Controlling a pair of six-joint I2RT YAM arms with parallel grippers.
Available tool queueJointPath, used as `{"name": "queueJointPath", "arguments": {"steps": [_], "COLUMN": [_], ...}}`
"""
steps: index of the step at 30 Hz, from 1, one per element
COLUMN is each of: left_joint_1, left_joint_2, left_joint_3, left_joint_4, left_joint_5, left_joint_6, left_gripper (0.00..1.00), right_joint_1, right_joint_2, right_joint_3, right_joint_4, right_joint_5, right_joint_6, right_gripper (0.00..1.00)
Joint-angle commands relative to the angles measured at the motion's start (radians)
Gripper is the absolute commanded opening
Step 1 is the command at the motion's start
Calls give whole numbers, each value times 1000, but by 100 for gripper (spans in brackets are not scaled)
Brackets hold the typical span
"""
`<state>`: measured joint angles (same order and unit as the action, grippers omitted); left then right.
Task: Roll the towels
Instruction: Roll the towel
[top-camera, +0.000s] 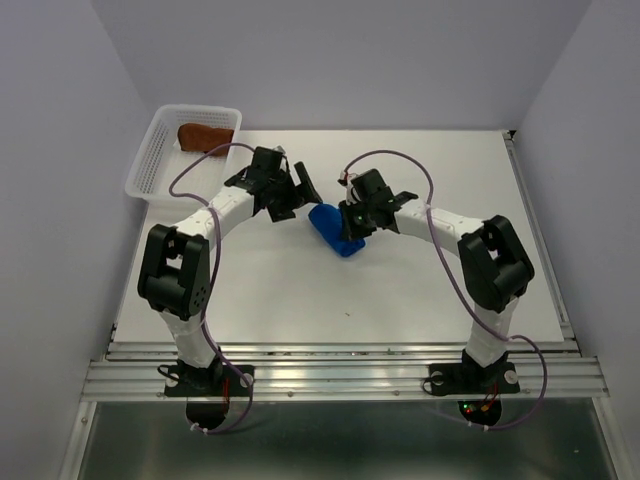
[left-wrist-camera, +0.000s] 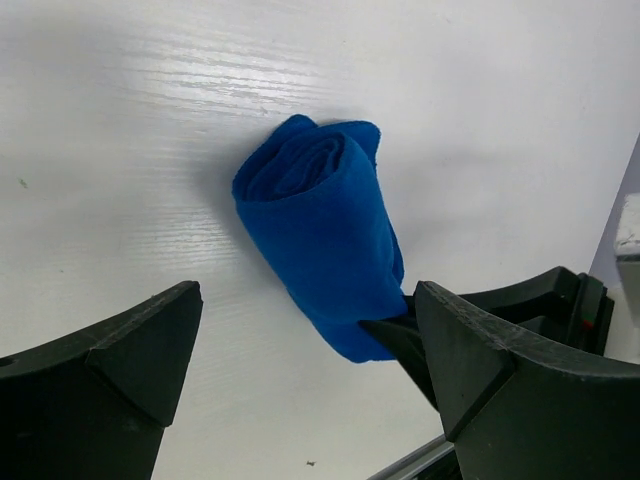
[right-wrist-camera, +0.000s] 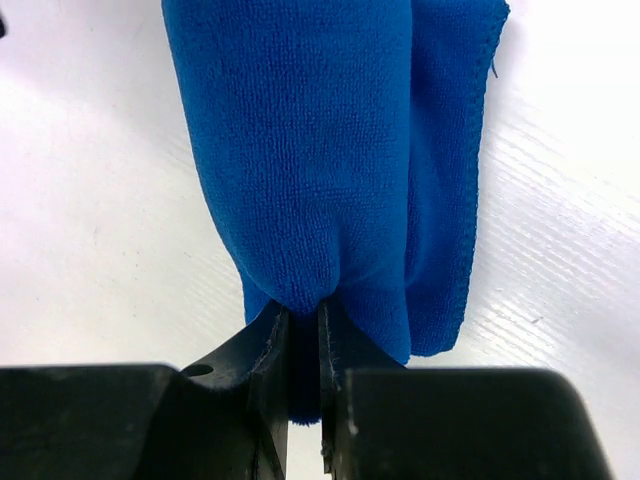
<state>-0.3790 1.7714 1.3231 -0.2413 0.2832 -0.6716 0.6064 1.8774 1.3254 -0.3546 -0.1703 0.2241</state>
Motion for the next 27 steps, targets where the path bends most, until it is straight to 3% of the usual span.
{"name": "queueJointPath", "arguments": {"steps": [1, 10, 27], "left_joint_1": [6, -9, -61], "left_joint_2": [-33, -47, 91], "left_joint_3": [-25, -101, -94], "left_joint_4": [33, 152, 266], "left_joint_5": [13, 114, 252], "left_joint_6": [-17, 4, -3], "left_gripper": [99, 99, 99], "right_joint_1": [-60, -236, -358], "right_joint_2": [-3, 81, 229], "right_joint_3": [-3, 23, 41], "right_joint_4": [-21, -7, -6], "right_joint_5": [-199, -615, -755], "right_joint_6": [17, 95, 156], "right_gripper": [5, 4, 1]}}
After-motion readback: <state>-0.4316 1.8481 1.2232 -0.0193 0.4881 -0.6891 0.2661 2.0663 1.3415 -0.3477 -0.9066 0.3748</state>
